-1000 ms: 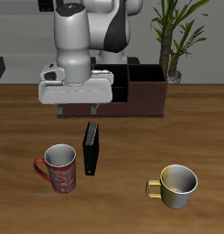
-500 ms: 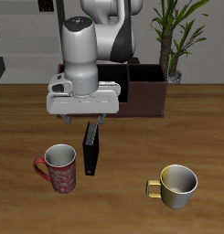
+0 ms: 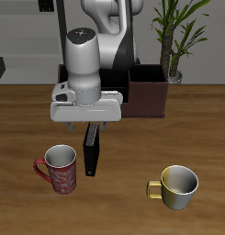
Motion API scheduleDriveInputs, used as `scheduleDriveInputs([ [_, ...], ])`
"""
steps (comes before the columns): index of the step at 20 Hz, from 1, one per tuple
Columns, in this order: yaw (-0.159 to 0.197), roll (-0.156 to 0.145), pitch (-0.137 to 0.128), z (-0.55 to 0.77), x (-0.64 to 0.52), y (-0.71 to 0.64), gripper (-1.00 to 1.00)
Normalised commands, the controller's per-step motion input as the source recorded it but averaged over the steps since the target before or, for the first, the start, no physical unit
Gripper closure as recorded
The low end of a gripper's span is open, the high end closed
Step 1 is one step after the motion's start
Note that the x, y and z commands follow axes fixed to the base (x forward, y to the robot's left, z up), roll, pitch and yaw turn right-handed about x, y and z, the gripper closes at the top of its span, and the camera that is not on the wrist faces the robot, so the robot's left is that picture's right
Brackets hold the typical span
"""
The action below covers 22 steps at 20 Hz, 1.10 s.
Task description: Place the yellow book into the back desk caddy's left compartment and place the black book into the back desk caddy's right compartment
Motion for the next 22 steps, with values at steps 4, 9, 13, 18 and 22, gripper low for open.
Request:
scheduleDriveInputs([
  [4,-0.004,0.014,-0.001,-0.19,-0.08,0.07,-1.00],
  [9,0.008,0.002,-0.003,-0.11,-0.01,0.07,-1.00],
  [13,-0.012,0.009,0.020,-0.17,0.02,0.02,-1.00],
  [18,-0.008,-0.020,0.013,-0.13,0.06,-0.10,-1.00],
  [22,-0.010,0.000,0.019,-0.15,0.00,-0.02,-1.00],
])
